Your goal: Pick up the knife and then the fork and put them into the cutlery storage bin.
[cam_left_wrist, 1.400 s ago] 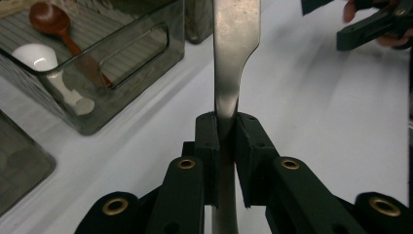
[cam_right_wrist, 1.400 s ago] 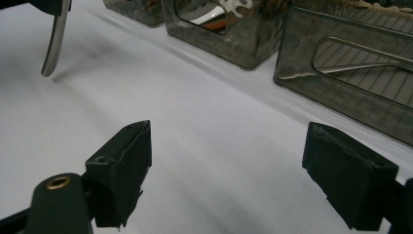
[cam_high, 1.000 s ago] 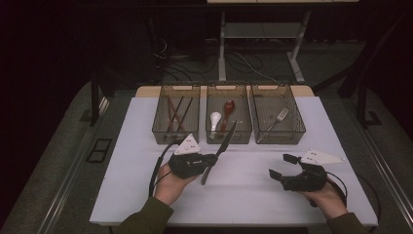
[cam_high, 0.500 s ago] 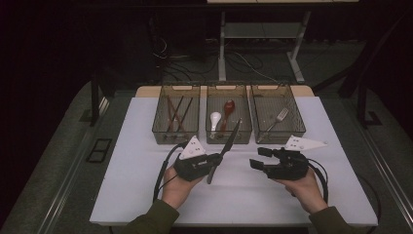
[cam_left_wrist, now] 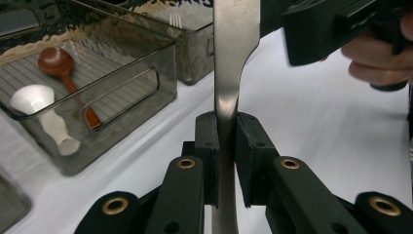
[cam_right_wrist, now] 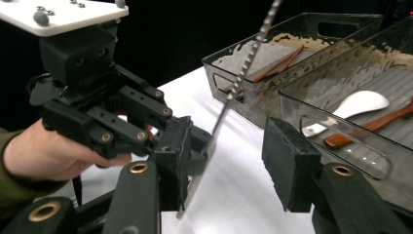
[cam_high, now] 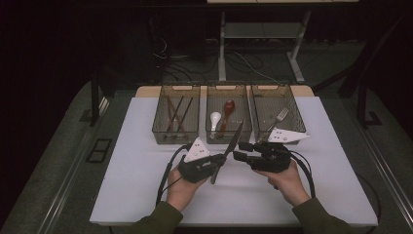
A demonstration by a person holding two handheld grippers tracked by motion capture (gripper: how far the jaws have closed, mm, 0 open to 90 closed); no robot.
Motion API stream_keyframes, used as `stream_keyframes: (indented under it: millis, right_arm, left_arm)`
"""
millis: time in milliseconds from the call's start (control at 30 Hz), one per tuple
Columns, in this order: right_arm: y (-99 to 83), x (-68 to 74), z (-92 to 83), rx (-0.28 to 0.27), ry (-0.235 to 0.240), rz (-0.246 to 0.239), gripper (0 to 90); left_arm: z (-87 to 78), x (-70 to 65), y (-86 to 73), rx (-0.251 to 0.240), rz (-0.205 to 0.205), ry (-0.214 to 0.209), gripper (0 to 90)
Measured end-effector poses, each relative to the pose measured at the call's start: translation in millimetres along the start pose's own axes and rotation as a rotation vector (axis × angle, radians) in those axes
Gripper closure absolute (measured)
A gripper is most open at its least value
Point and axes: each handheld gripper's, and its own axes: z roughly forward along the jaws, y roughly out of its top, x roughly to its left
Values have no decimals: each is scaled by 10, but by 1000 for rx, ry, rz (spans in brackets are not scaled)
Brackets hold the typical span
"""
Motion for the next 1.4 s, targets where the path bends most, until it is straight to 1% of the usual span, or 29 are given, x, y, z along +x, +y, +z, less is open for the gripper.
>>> stream_keyframes:
  millis: [100, 167, 267, 333, 367, 467, 500, 567, 633, 767, 867, 900, 967, 1000, 1067, 1133, 1333, 1367, 1400]
  right_arm:
    - [12, 1, 55, 4, 5, 8, 563]
    - [19, 2, 90, 7, 16, 12, 600]
    - [34, 7, 122, 10, 21, 22, 654]
    - [43, 10, 139, 5, 23, 23, 681]
    - [48, 11, 147, 8, 18, 27, 708]
    - [52, 1, 163, 15, 10, 32, 753]
    - [52, 1, 167, 14, 5, 31, 762]
    - [51, 0, 174, 13, 10, 36, 777]
    - [54, 3, 184, 14, 2, 22, 797]
    - [63, 2, 197, 9, 4, 23, 811]
    - [68, 5, 204, 5, 16, 24, 839]
    - [69, 8, 204, 4, 17, 23, 861]
    - [73, 8, 202, -4, 39, 32, 877]
    - [75, 14, 201, -8, 41, 30, 878]
    - [83, 28, 194, -8, 39, 20, 879]
    - [90, 36, 185, -4, 39, 27, 880]
    - [97, 41, 164, -2, 41, 8, 885]
    - [98, 44, 161, -4, 39, 10, 885]
    - [99, 42, 158, -7, 37, 10, 885]
  left_arm:
    - [30, -39, 9, -7, 2, 5, 799]
    - [42, -53, 14, -5, 4, 7, 799]
    - [53, -70, 12, 0, 19, 9, 799]
    - [54, -76, 8, -2, 19, 11, 799]
    - [52, -73, 9, -2, 19, 11, 799]
    - [46, -68, 8, -8, 15, 15, 799]
    - [41, -69, 9, -8, 17, 17, 799]
    - [39, -71, 11, -12, 16, 15, 799]
    - [35, -72, 12, -16, 18, 16, 799]
    - [32, -65, 9, -24, 8, 14, 798]
    - [29, -55, 5, -32, 1, 7, 797]
    - [26, -54, 7, -31, 3, 2, 797]
    - [24, -59, 9, -37, 4, -3, 798]
    - [21, -59, 10, -39, 4, -7, 797]
    - [18, -56, 10, -43, 4, -16, 797]
    - [17, -54, 8, -46, 2, -22, 797]
    - [17, -30, 3, -59, -5, -53, 786]
    - [13, -17, 1, -64, -13, -66, 774]
    - [8, -9, -4, -73, -13, -70, 748]
